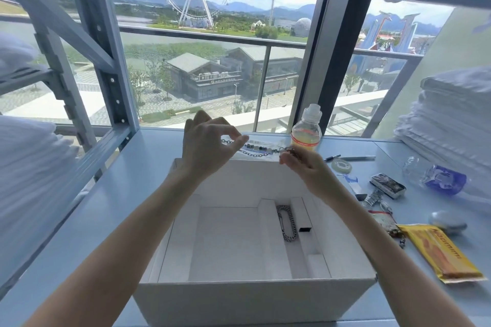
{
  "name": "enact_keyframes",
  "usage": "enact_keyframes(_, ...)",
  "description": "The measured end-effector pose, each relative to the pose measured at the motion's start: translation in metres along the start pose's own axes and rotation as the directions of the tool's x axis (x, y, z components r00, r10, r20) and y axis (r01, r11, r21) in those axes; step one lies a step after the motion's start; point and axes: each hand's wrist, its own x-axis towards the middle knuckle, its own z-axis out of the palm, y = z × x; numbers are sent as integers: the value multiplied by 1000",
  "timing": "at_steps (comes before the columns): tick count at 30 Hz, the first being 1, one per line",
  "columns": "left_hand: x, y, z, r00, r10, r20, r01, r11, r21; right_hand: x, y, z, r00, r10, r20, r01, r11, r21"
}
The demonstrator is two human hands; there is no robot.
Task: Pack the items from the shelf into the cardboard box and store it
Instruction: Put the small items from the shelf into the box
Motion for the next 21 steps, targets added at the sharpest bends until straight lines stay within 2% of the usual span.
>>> enact_keyframes(2,-3,4,5,992,44,121,-38,998,-49,0,0,-1,996,-15,-85,21,998,64)
enact_keyframes(4,-7,7,8,949,25,313,43,977,-210,0,1,0,993,-40,-115,48,996,72)
enact_keyframes(6,-9,9,13,871,35,490,146,935,-325,0,1,2,991,-52,-124,61,996,67)
enact_keyframes(10,-10,16,18,783,63,619,279,854,-439,0,1,2,992,-61,-112,71,994,87)
enact_keyframes(14,-9,14,19,758,7,653,345,844,-410,-1,1,2,985,-65,-158,87,987,137)
enact_keyframes(18,-9,6,15,858,31,513,95,972,-217,-1,0,0,976,-16,-218,36,995,92)
enact_keyframes(21,-11,7,4,898,49,438,12,991,-134,-2,-2,-5,953,51,-298,-34,998,61)
